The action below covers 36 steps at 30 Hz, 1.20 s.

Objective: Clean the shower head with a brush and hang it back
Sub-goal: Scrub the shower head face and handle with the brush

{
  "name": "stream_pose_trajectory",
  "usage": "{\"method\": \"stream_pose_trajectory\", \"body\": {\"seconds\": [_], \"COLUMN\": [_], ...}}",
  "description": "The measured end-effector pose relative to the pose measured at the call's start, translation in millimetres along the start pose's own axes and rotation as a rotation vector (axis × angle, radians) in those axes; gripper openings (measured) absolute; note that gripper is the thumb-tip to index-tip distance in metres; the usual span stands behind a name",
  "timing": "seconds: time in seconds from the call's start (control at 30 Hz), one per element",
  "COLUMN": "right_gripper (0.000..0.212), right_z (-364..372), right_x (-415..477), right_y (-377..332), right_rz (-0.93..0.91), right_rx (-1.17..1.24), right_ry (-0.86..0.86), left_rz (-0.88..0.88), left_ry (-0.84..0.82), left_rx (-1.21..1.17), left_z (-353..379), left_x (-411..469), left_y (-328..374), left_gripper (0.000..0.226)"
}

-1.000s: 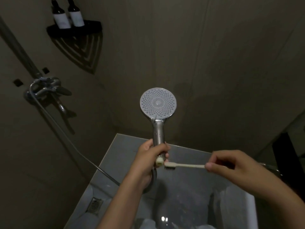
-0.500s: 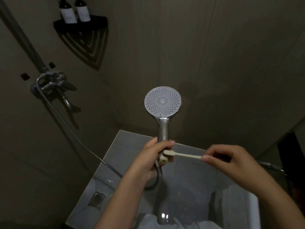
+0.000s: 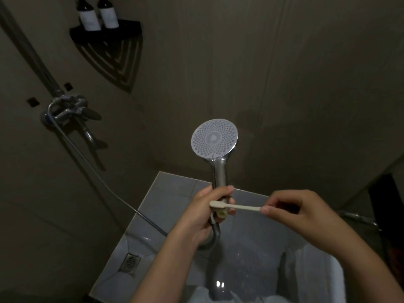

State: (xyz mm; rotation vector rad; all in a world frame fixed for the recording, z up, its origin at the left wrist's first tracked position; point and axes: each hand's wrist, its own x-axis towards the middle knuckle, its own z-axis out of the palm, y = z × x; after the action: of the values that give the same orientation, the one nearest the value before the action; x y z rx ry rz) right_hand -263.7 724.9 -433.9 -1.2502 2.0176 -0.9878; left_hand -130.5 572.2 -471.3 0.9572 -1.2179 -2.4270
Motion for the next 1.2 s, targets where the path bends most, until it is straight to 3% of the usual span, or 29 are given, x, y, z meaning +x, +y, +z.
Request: {"method": "stream_pose_trajectory", "body": {"seconds": [0.07, 0.33, 0.43, 0.63, 0.83, 0.97, 1.2], "right_gripper": [0.02, 0.023, 0.031, 0.048, 0.034, 0.036, 0.019], "right_z": [7, -1, 6, -2, 6, 10, 32], "right_x": [2, -5, 0, -5, -1, -4, -1], "right_y": [-3, -3, -9, -1, -1, -2, -14], "right_rz": [-0.018, -0.025, -0.052, -0.05, -0.065, -0.056, -0.044], "right_rx": [0.028, 0.16, 0.158, 0.22, 0.245, 0.289, 0.444], "right_ry": [-0.001, 0.013, -0.011, 0.016, -0.004, 0.045, 0.034], "left_rz": [-0.039, -0.048, -0.018, 0.078, 0.121, 0.163, 0.234], "left_ry": [-0.041, -0.191, -0.29, -0.333, -0.305, -0.331, -0.414], "left_rx": [-0.075, -0.409, -0.514, -0.533, -0.556, -0.622, -0.724], "left_z": [2, 7, 4, 0, -1, -3, 1], "left_x": [-1, -2, 0, 0, -1, -2, -9], "left_y": [-1, -3, -3, -2, -2, 2, 8], "left_gripper": [0.022, 0.015, 0.041, 0.051, 0.054, 0.044, 0.015]}}
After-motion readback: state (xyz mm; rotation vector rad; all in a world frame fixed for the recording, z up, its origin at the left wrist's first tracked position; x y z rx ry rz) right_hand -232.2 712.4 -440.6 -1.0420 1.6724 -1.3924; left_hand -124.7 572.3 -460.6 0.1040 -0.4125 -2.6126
